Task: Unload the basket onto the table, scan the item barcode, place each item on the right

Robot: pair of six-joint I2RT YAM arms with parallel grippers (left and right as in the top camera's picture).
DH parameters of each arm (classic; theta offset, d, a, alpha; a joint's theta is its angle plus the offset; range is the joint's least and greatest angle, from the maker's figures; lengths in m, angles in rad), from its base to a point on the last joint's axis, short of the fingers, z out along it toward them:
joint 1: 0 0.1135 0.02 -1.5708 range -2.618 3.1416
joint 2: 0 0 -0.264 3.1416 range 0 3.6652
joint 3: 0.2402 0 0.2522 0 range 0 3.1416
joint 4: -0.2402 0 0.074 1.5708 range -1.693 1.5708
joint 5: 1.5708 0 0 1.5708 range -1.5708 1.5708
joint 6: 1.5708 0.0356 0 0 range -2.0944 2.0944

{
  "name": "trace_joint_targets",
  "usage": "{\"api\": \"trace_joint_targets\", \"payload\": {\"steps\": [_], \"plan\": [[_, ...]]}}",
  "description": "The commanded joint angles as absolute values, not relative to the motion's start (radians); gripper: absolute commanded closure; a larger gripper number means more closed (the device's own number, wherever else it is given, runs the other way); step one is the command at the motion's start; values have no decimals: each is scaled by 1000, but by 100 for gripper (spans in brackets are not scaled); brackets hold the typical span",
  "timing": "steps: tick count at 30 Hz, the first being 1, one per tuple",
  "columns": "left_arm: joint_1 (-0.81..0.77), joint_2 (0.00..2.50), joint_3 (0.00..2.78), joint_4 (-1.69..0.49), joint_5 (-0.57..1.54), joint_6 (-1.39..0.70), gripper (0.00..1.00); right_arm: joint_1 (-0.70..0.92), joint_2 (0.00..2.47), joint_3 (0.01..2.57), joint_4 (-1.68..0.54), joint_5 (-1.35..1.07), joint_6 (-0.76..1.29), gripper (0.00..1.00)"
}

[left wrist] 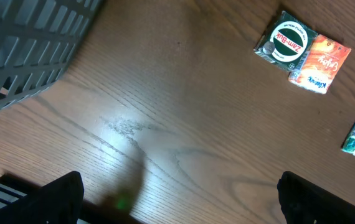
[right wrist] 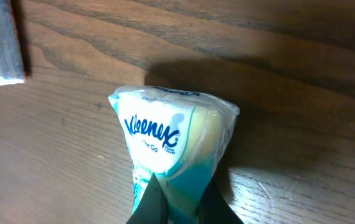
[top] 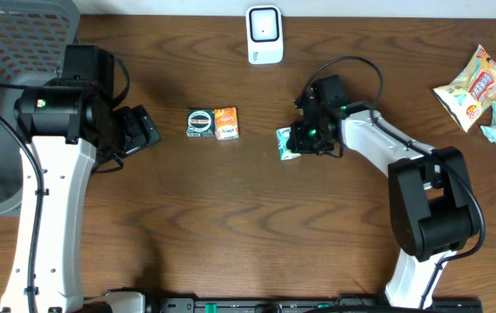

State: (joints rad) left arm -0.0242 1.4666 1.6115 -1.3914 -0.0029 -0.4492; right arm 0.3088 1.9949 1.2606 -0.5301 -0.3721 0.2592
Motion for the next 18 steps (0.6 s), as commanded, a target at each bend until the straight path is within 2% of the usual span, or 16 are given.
{"api": "trace_joint_targets", "payload": {"steps": [1,12,18], "plan": [[-23,1472,1613,-1398,-9,-458,2,250,1995,1246,-541,-527,254,99],[-23,1472,1613,-1398,-9,-458,2,76,1972,1262,-555,-1262,10,99],[-23,1472,1613,-1398,-9,-458,2,65,1972,1262,-561,-1406,-20,99]]}}
